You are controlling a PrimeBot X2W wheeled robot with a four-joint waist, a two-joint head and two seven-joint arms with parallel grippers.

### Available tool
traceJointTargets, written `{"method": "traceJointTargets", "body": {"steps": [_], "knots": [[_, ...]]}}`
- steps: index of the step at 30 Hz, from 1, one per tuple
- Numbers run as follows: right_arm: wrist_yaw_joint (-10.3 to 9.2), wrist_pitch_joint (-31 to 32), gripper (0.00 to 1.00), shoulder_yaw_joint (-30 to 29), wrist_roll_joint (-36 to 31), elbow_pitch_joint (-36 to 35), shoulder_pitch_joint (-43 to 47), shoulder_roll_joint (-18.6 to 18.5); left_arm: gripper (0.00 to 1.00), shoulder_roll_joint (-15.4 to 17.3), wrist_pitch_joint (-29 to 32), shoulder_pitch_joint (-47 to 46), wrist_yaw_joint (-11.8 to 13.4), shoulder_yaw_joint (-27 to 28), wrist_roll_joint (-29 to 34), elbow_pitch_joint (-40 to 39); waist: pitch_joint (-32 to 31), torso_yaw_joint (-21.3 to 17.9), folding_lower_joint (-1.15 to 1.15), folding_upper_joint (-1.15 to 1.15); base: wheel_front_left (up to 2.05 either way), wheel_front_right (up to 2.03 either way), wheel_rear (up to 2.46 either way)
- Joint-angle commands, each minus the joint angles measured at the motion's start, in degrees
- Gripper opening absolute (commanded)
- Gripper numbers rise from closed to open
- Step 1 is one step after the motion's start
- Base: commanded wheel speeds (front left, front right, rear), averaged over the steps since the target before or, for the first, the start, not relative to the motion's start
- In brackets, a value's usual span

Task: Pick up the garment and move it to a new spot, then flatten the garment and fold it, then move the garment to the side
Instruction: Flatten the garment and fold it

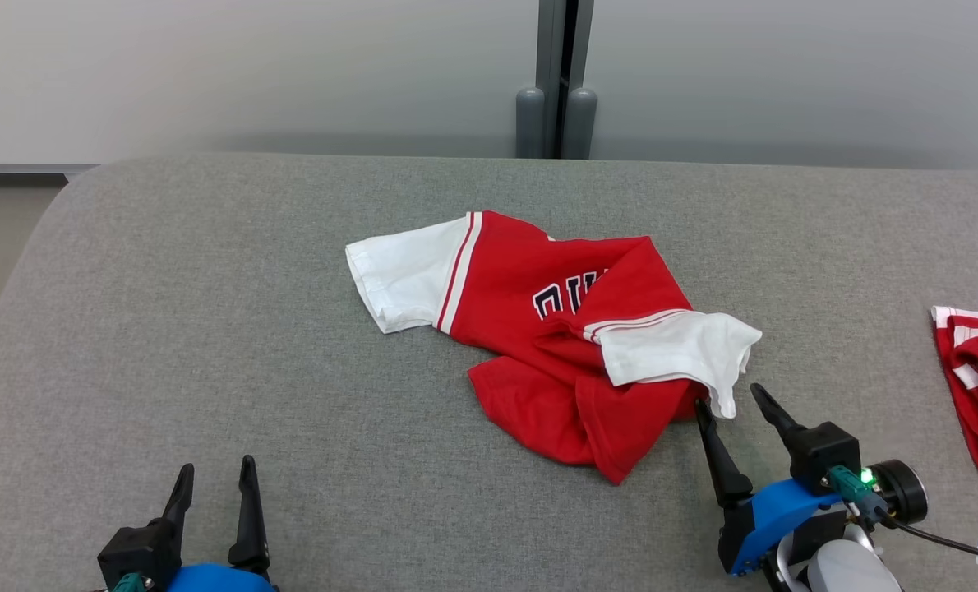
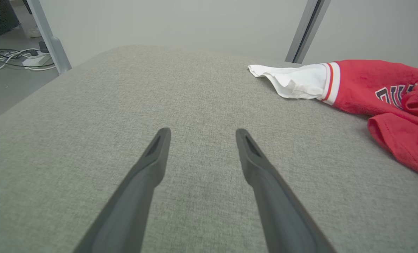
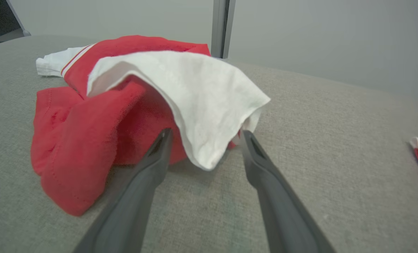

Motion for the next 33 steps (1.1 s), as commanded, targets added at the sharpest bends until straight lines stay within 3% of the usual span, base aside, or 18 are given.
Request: {"method": "traceJointTargets", "body": {"steps": [1,12,14,15,16,17,18,26,33], "knots": [[0.01,-0.25,1.0,-0.36,-0.51,-0.51,-0.99,-0.22,1.0,-0.08,-0.13,-0.87,-0.5,0.14,0.1,-0.06,0.1,-0.09,-0.01,-0.01,0.0,0.0,0.0],[0.01,-0.25,1.0,-2.16,-1.17,-2.41,-1.33,-0.2,1.0,-0.19,-0.13,-1.39,-0.38,-1.38,-0.88,0.06,0.54,-1.02,-0.01,-0.01,0.0,0.0,0.0],[0.01,-0.24,0.85,-2.4,-1.66,-2.19,-2.18,-0.2,1.0,-0.1,-0.14,-1.58,-0.38,-1.66,-1.09,0.16,0.76,-0.92,-0.01,-0.01,0.0,0.0,0.0],[0.01,-0.25,0.7,-2.52,-1.83,-1.98,-2.55,-0.19,1.0,-0.04,-0.14,-1.67,-0.38,-1.75,-1.24,0.22,0.85,-0.83,-0.01,-0.01,0.0,0.0,0.0],[0.01,-0.24,0.44,-2.7,-1.96,-1.76,-2.89,-0.2,1.0,0.0,-0.13,-1.75,-0.38,-1.72,-1.39,0.25,0.93,-0.7,-0.01,-0.01,0.0,0.0,0.0],[0.01,-0.24,0.06,-2.65,-2.23,-1.75,-3.32,-0.2,1.0,0.01,-0.13,-1.87,-0.38,-1.73,-1.44,0.28,1.0,-0.57,-0.01,-0.01,0.0,0.0,0.0],[0.01,-0.25,0.0,-2.51,-2.17,-1.95,-3.77,-0.19,1.0,0.03,-0.14,-2.0,-0.38,-1.83,-1.47,0.29,1.01,-0.42,-0.01,-0.01,0.0,0.0,0.0],[0.01,-0.25,0.0,-5.55,-2.78,-11.04,-8.46,-0.22,1.0,-0.04,-0.13,-0.09,-0.39,-1.34,-1.45,0.67,-0.99,-0.86,-0.01,-0.01,0.0,0.0,0.0],[0.01,-0.25,0.0,-6.12,-5.95,-17.9,-18.53,-0.18,1.0,-0.29,-0.13,1.23,-0.39,-1.86,-1.3,1.11,-3.7,-2.39,-0.01,-0.01,0.0,0.0,0.0]]}}
